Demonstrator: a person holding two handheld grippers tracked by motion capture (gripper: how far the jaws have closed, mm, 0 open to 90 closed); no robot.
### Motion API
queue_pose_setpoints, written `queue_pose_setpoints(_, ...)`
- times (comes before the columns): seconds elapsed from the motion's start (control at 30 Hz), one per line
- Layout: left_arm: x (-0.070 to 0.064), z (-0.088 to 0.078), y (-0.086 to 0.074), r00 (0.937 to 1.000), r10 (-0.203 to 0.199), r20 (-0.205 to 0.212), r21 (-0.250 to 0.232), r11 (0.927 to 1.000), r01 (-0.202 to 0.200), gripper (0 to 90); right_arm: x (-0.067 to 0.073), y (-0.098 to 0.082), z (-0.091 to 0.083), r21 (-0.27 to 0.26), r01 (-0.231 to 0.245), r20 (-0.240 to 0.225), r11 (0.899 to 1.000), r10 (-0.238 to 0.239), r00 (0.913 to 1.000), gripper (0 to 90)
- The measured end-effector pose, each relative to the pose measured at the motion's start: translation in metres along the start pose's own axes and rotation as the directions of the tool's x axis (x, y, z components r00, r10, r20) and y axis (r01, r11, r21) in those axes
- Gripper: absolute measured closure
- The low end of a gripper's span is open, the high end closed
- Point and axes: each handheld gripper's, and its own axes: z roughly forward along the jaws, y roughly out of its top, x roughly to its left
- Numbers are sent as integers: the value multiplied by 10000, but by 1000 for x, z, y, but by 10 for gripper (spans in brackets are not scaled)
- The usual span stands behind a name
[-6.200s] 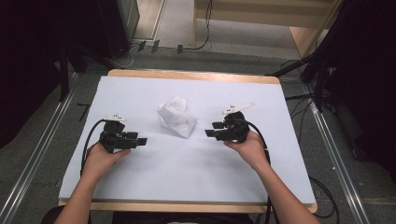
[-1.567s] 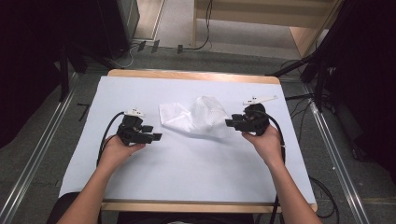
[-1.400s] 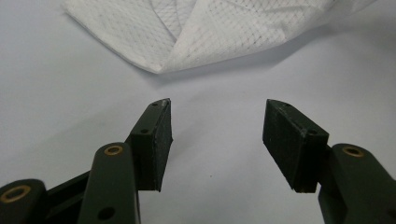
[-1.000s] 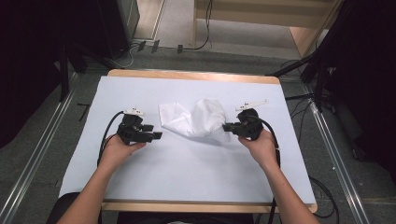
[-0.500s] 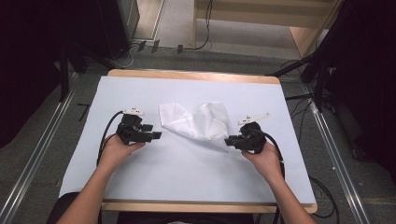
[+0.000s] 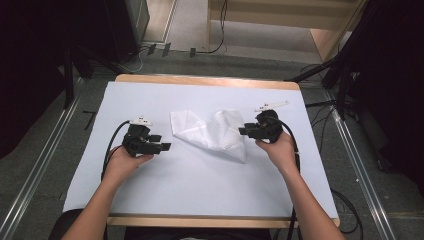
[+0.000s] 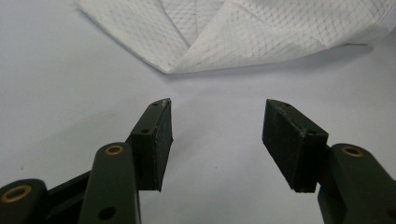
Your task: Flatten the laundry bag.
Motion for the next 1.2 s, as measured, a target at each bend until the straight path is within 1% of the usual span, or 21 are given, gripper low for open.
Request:
queue_pose_setpoints(0.07, 0, -2, -1, 10000, 1, -33, 2, 10000, -1, 435, -2, 3, 4, 48, -14, 71, 10000, 14, 10000, 644)
queue_pose_setpoints(0.17, 1, -6, -6, 9999, -59, -161, -24, 10000, 59, 435, -13, 12, 16, 96, -210, 269, 9997, 208, 9994, 615)
queue_pose_setpoints(0.23, 1, -7, -7, 9998, -97, -175, -48, 9999, 96, 435, -19, 16, 22, 102, -381, 194, 9992, 379, 9991, 589)
queue_pose_setpoints(0.27, 1, -8, -9, 9997, -124, -208, -90, 9999, 122, 435, -23, 18, 26, 130, -520, 29, 9986, 520, 9986, 577)
queue_pose_setpoints(0.3, 2, -10, -10, 9996, -141, -246, -99, 9999, 139, 435, -23, 18, 26, 130, -520, 29, 9986, 520, 9986, 577)
queue_pose_setpoints(0.33, 2, -11, -12, 9994, -173, -284, -122, 9998, 170, 435, -26, 21, 30, 126, -655, 72, 9978, 654, 9978, 569)
queue_pose_setpoints(0.37, 2, -12, -13, 9994, -199, -290, -65, 9998, 197, 434, -31, 23, 36, 38, -561, 193, 9984, 561, 9982, 536)
queue_pose_setpoints(0.4, 2, -13, -14, 9993, -210, -302, -107, 9997, 207, 434, -31, 23, 36, 38, -561, 193, 9984, 561, 9982, 536)
queue_pose_setpoints(0.43, 3, -14, -15, 9991, -225, -354, -84, 9997, 222, 434, -34, 26, 42, 59, -676, 336, 9977, 674, 9972, 493)
queue_pose_setpoints(0.47, 3, -15, -16, 9990, -269, -367, -116, 9996, 265, 434, -34, 26, 42, 59, -676, 336, 9977, 674, 9972, 493)
queue_pose_setpoints(0.5, 3, -16, -18, 9987, -287, -410, -119, 9995, 283, 434, -39, 27, 49, 132, -739, 408, 9972, 733, 9965, 470)
queue_pose_setpoints(0.53, 3, -17, -19, 9984, -315, -460, -128, 9994, 309, 434, -39, 27, 49, 132, -739, 408, 9972, 733, 9965, 470)
queue_pose_setpoints(0.57, 4, -20, -22, 9981, -340, -515, -102, 9994, 335, 434, -42, 25, 56, 207, -780, 474, 9967, 770, 9959, 452)
queue_pose_setpoints(0.73, 5, -25, -28, 9964, -540, -654, -188, 9984, 528, 434, -48, 20, 71, 677, -840, 711, 9942, 792, 9943, 445)
queue_pose_setpoints(0.8, 6, -26, -29, 9961, -573, -674, -238, 9982, 558, 434, -49, 18, 76, 844, -805, 777, 9932, 740, 9942, 464)
queue_pose_setpoints(0.93, 6, -29, -32, 9950, -640, -771, -236, 9978, 623, 434, -49, 17, 77, 845, -771, 903, 9934, 694, 9935, 501)
queue_pose_setpoints(0.97, 7, -29, -32, 9952, -639, -746, -206, 9978, 625, 434, -49, 16, 76, 835, -643, 1042, 9944, 555, 9930, 550)
queue_pose_setpoints(1.0, 7, -29, -32, 9949, -656, -765, -227, 9977, 640, 434, -49, 16, 76, 835, -643, 1042, 9944, 555, 9930, 550)
queue_pose_setpoints(1.1, 7, -30, -33, 9949, -658, -768, -216, 9977, 643, 434, -48, 14, 76, 840, -450, 1416, 9954, 328, 9894, 689)
queue_pose_setpoints(1.13, 7, -30, -34, 9946, -649, -806, -228, 9977, 633, 434, -47, 14, 75, 914, -485, 1537, 9946, 340, 9875, 747)
queue_pose_setpoints(1.2, 7, -30, -34, 9946, -667, -794, -210, 9976, 653, 434, -48, 14, 74, 956, -610, 1450, 9935, 468, 9883, 843)
